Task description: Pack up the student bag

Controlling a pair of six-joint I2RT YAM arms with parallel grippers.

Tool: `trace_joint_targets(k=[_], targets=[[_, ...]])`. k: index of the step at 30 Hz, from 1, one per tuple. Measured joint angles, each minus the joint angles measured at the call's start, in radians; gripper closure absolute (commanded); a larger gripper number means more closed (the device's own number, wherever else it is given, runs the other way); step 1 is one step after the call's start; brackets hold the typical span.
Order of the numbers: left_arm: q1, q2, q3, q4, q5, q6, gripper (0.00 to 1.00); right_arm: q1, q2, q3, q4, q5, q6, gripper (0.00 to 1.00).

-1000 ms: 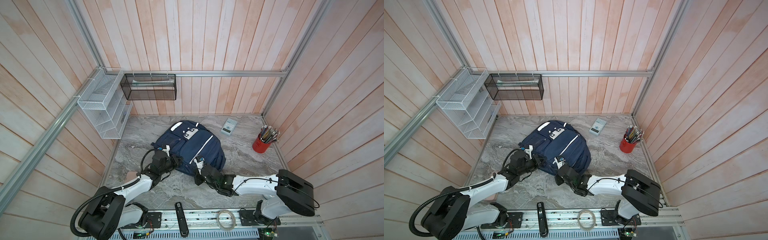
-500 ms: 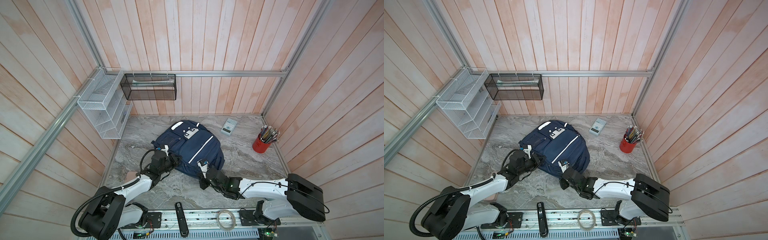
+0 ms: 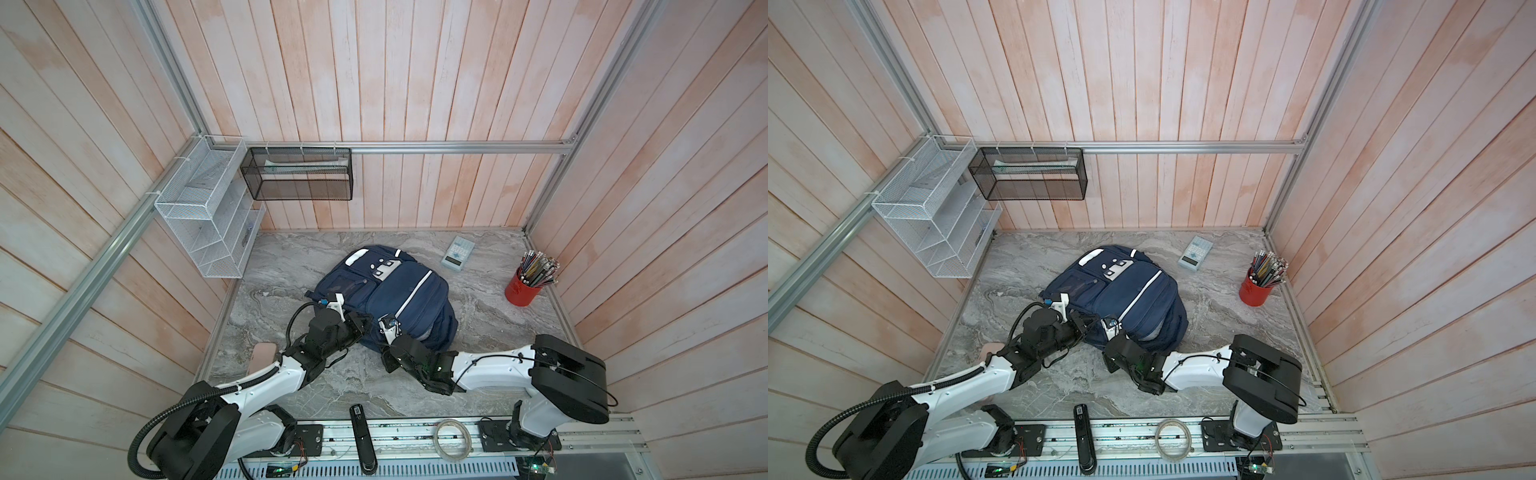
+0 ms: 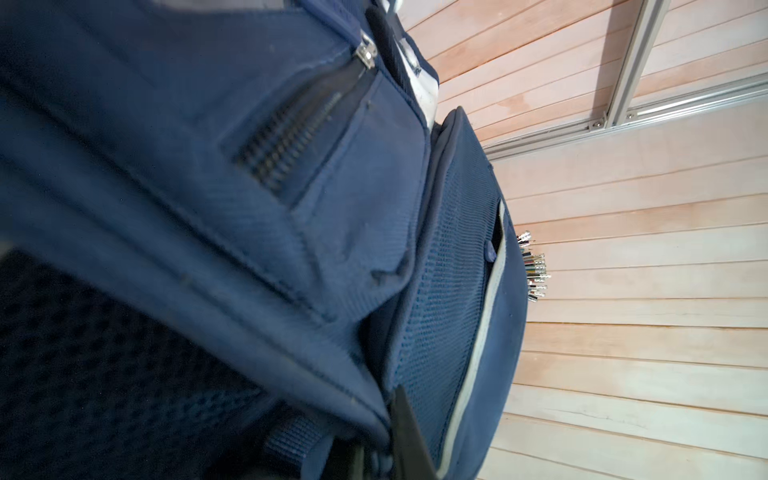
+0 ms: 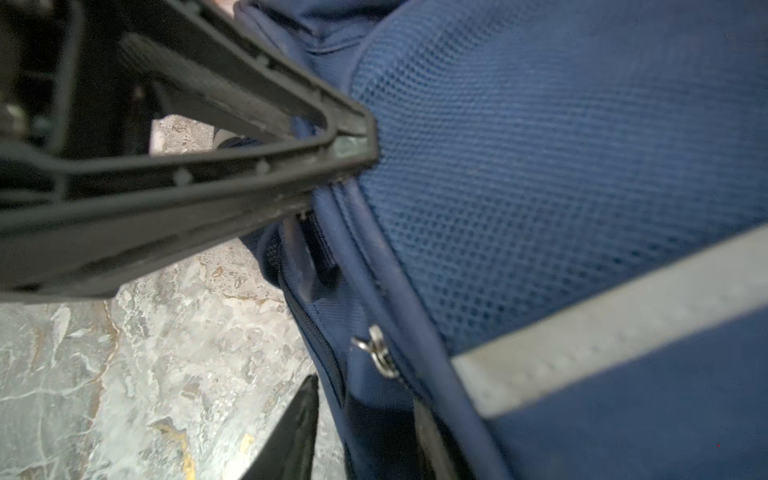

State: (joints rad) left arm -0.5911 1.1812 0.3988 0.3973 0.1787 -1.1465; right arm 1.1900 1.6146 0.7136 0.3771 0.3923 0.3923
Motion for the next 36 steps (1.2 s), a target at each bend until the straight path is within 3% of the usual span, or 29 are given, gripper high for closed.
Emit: trace_joint_targets(k=[4, 6, 8, 10, 16, 25, 32, 36], targets=[[-0.001, 0.014, -0.008, 0.034, -0.011, -0.014, 1.00, 0.001, 0.050, 0.044, 0.011, 0.027, -0.028, 0.60], [-0.001, 0.016, -0.008, 0.039, -0.018, -0.018, 1.00, 0.001, 0.068, 0.060, 0.011, 0.056, -0.033, 0.72], [-0.003, 0.016, -0.009, 0.041, -0.019, -0.018, 1.00, -0.002, 0.070, 0.060, 0.016, 0.081, -0.033, 0.93], [-0.004, 0.016, -0.008, 0.045, -0.019, -0.018, 1.00, -0.007, 0.069, 0.060, 0.026, 0.086, -0.027, 1.00], [-0.001, 0.018, -0.009, 0.043, 0.004, -0.006, 1.00, -0.023, -0.016, -0.021, 0.051, 0.010, -0.006, 1.00], [0.042, 0.068, -0.008, 0.076, 0.209, 0.003, 1.00, -0.035, -0.204, -0.164, 0.032, -0.081, 0.078, 1.00], [0.040, 0.087, -0.006, 0.097, 0.291, 0.005, 1.00, -0.035, -0.289, -0.223, 0.015, -0.103, 0.111, 1.00], [0.041, 0.087, -0.007, 0.101, 0.272, -0.008, 1.00, -0.035, -0.288, -0.225, 0.005, -0.095, 0.098, 0.70]])
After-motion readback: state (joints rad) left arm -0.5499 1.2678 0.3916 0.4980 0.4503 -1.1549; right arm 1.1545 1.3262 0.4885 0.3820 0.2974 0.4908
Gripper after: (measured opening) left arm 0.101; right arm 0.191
